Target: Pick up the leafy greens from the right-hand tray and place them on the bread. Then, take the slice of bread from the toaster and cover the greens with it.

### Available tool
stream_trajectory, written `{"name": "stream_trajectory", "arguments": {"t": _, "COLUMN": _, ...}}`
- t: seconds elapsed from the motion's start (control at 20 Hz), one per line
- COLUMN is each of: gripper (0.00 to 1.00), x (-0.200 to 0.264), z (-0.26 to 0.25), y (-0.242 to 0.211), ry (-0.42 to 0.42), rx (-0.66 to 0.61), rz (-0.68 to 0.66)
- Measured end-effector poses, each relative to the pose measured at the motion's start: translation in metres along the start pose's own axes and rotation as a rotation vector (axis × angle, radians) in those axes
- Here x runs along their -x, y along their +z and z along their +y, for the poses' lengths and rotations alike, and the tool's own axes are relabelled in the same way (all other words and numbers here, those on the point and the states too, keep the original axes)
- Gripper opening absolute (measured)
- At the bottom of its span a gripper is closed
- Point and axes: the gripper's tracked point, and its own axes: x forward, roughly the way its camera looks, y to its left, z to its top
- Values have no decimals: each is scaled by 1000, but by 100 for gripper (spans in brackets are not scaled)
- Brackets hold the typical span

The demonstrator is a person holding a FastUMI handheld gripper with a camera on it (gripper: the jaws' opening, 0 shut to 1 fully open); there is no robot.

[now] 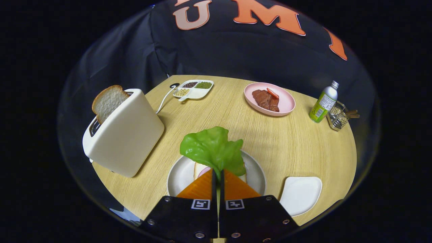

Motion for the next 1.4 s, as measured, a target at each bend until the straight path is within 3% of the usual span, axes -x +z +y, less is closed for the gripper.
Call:
{"name": "stream_trajectory", "arguments": {"t": 0.4, "gripper": 3, "x": -14, "z": 3, "y": -11, "ry": -2, "rx": 14, "rz": 34}}
{"name": "stream_trajectory", "arguments": {"t": 0.6, "gripper": 9, "x": -16, "z": 3, "y": -15, "ry": -7, "rx": 22, "rz": 40}}
{"name": "stream_trajectory", "arguments": {"t": 0.7, "gripper": 16, "x": -17, "z": 3, "y": -15, "ry": -15, "rx": 23, "rz": 43}}
{"name": "stream_trajectory", "arguments": {"t": 1.05, "gripper": 81, "x": -16, "z": -6, "y": -14, "ry": -58, "rx": 30, "rz": 32}}
{"name": "stream_trajectory", "arguments": {"t": 1.15, "gripper": 94, "x": -13, "z": -8, "y": -9, "ry": -63, "rx": 13, "rz": 11}}
{"name": "stream_trajectory", "arguments": {"t": 1.4, "gripper": 98, "x": -2, "z": -3, "y": 6, "ry": -60, "rx": -39, "rz": -23}}
